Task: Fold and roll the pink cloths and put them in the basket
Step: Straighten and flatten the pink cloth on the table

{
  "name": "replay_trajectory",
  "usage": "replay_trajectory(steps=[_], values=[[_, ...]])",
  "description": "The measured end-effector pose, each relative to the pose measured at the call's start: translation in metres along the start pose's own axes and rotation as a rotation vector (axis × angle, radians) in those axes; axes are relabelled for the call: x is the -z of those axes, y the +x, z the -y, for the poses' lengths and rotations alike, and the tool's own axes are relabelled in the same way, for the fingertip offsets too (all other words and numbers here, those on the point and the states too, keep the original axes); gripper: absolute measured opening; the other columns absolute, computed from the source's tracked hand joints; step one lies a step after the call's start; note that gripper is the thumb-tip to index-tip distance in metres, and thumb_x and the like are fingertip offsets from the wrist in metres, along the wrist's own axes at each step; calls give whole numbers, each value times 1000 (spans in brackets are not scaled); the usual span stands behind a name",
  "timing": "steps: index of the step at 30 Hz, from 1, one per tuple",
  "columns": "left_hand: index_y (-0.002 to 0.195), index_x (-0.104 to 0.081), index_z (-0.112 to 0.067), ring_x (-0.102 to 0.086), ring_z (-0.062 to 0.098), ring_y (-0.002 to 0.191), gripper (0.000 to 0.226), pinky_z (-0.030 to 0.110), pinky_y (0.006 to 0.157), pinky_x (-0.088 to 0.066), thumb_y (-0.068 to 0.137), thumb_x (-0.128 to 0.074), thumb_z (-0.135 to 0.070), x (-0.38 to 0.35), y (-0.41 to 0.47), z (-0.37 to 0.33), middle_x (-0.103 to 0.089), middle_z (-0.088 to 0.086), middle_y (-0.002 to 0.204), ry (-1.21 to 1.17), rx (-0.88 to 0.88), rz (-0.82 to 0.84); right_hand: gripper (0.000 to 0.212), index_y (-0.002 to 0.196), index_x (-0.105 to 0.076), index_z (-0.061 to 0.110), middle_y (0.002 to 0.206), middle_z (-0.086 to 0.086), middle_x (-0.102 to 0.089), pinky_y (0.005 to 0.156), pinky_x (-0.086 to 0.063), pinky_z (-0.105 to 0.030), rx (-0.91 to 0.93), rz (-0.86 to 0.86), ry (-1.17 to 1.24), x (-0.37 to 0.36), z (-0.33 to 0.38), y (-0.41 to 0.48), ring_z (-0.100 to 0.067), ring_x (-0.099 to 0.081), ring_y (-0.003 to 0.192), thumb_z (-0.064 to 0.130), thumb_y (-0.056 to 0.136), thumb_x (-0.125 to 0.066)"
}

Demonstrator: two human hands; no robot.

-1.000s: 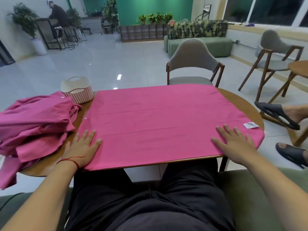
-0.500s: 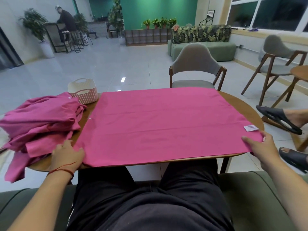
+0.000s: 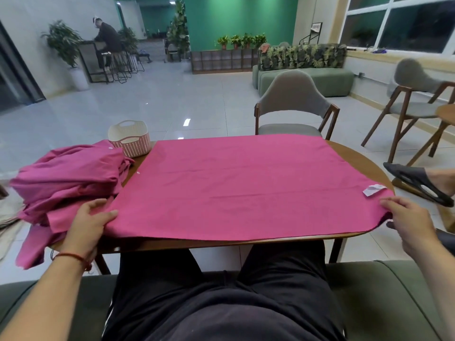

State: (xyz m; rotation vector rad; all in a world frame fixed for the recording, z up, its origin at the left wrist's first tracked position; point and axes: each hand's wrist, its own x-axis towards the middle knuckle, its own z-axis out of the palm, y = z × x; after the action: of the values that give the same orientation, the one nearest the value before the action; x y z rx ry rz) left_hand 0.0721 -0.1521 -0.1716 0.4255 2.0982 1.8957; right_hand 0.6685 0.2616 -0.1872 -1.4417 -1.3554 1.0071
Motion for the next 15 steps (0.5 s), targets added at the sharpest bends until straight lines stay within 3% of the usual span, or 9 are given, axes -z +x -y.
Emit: replay_trajectory(steps=[2, 4, 7, 9, 11, 13, 15], values=[[113, -66, -22, -61, 21, 86, 28, 37, 62, -62, 97, -64, 0, 4, -1, -1, -65, 10, 118, -123, 51, 99, 30, 95, -79, 20, 119, -17, -69, 74, -52, -42, 22, 62, 133, 5, 7, 0, -35, -65, 102, 13, 97, -50], [107, -71, -18, -61, 20, 88, 21, 36, 58, -64, 102, -57, -3, 7, -3, -2, -66, 8, 113, -194, 114, 204, 42, 103, -79, 19, 127, -18, -68, 82, -59, -46, 26, 158, 204, 11, 11, 2, -36, -67, 108, 6, 94, -41], [126, -68, -3, -70, 19, 99, 33, 28, 79, -64, 102, -47, 3, 16, -1, -4, -69, 14, 125, -206, 109, 269, 49, 119, -77, 30, 133, -6, -69, 96, -63, -51, 114, 191, 53, 15, 17, 3, -30, -67, 120, -4, 99, -48], [136, -61, -1, -71, 21, 113, 54, 32, 97, -58, 91, -39, 18, 21, 2, -2, -70, 16, 131, -229, 94, 350, 45, 124, -73, 36, 131, 0, -67, 98, -59, -52, 230, 155, -162, 17, 25, -2, -25, -62, 122, -1, 100, -64], [139, -60, -8, -70, 20, 118, 66, 32, 102, -54, 88, -39, 28, 23, 2, -3, -72, 12, 130, -137, 10, 413, 36, 123, -70, 34, 126, 2, -66, 95, -56, -51, 312, 91, -302, 20, 32, -4, -24, -59, 119, 12, 96, -77], [135, -65, -16, -71, 18, 112, 55, 26, 100, -55, 94, -55, 19, 21, 2, -3, -75, 6, 124, 57, -131, 375, 25, 117, -71, 33, 121, 2, -70, 91, -59, -48, 357, 19, -334, 19, 35, -1, -27, -63, 115, 21, 97, -77], [120, -75, -29, -71, 19, 106, 41, 25, 95, -57, 97, -66, 4, 20, 2, -1, -79, -2, 114, 260, -246, 244, 14, 110, -72, 36, 111, 5, -74, 81, -59, -36, 364, -26, -295, 19, 38, 4, -27, -67, 108, 30, 98, -75]])
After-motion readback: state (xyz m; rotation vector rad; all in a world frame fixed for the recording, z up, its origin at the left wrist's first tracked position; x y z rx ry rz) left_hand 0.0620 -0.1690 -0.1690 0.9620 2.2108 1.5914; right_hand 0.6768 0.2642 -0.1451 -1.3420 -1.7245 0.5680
